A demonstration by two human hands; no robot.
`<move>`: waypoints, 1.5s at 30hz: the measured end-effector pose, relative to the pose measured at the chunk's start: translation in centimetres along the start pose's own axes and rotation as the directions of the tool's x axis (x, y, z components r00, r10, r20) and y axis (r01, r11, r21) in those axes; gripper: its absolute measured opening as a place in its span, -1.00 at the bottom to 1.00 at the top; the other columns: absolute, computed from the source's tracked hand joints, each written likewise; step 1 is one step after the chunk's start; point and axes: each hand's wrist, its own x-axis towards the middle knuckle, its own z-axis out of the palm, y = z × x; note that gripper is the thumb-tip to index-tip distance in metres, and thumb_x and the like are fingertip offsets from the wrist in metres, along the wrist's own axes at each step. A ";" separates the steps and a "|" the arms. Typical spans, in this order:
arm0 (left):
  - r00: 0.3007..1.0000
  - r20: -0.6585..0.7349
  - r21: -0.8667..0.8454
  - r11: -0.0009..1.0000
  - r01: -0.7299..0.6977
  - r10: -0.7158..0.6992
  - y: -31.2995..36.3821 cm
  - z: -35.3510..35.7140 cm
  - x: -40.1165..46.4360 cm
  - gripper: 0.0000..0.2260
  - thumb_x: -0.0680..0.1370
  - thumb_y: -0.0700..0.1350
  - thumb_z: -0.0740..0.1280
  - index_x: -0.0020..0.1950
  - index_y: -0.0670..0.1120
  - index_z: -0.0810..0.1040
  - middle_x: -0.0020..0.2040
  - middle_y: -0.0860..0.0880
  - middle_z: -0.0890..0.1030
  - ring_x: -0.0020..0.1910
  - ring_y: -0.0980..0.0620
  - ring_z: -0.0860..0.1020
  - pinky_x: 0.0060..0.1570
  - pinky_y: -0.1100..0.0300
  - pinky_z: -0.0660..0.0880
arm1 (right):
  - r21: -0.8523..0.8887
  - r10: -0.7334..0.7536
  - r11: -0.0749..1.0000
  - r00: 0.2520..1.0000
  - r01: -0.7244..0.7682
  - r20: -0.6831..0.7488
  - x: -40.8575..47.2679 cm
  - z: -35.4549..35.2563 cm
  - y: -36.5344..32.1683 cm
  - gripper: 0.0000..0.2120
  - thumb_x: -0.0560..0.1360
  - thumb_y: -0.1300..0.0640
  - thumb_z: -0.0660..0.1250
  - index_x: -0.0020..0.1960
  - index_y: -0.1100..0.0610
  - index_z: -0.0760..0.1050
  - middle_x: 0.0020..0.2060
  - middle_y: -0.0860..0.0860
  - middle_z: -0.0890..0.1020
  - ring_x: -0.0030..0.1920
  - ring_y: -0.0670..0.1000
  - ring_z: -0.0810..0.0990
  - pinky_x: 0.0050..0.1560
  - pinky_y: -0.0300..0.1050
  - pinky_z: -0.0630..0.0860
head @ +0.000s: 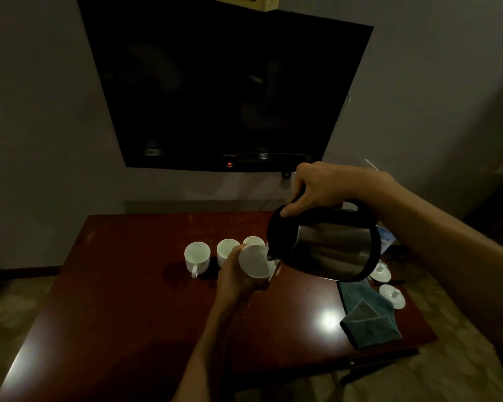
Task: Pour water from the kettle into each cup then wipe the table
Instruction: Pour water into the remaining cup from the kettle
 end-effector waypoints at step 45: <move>1.000 0.009 0.078 0.997 0.002 -0.002 -2.5 0.4 0.3 -0.29 0.24 -0.17 0.64 0.30 0.02 0.41 0.15 0.09 0.54 0.16 0.05 0.56 -0.19 0.34 0.54 | -0.023 0.078 0.997 0.995 -0.076 0.060 -0.3 0.6 -1.3 -0.65 0.40 -0.20 0.52 -0.16 0.01 0.46 -0.21 -0.01 0.59 -0.21 -0.02 0.58 -0.09 -0.06 0.58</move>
